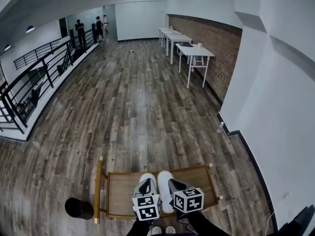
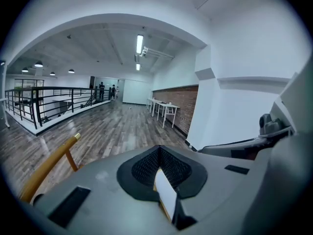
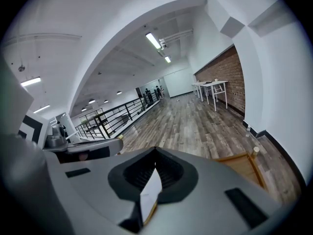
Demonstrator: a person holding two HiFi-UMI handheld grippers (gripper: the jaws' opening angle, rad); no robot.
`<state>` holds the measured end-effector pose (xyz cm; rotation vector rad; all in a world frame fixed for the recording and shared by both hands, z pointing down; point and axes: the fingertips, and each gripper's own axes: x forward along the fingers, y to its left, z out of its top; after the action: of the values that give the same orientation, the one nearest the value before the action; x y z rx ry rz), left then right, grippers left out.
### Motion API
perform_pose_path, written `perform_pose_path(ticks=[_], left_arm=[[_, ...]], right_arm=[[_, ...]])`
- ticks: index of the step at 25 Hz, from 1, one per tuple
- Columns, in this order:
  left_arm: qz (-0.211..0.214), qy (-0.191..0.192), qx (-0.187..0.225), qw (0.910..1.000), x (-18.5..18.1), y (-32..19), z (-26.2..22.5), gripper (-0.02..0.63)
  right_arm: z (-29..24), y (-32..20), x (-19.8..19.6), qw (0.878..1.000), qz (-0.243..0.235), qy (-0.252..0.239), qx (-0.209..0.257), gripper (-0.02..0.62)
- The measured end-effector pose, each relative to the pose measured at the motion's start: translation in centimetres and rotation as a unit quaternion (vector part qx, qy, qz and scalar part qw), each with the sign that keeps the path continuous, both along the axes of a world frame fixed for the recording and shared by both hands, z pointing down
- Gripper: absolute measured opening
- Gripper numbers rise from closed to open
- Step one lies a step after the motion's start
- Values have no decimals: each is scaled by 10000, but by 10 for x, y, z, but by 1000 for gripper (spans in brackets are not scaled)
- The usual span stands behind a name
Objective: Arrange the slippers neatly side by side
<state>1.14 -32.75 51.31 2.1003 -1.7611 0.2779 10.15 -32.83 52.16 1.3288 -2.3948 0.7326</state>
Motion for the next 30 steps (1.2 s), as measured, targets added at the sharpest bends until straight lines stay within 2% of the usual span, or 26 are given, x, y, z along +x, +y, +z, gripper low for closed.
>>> perform_pose_path(ticks=[4, 14, 30], left_arm=[[50, -168, 123, 9998, 2, 5, -1, 0], [-153, -148, 108, 9997, -14, 6, -1, 0], [-93, -71, -30, 9999, -9, 11, 8, 0]], right_arm=[[-2, -1, 1, 10000, -28, 30, 22, -2], [-3, 2, -9, 9997, -149, 140, 144, -2], [-3, 4, -9, 9999, -79, -29, 73, -2]])
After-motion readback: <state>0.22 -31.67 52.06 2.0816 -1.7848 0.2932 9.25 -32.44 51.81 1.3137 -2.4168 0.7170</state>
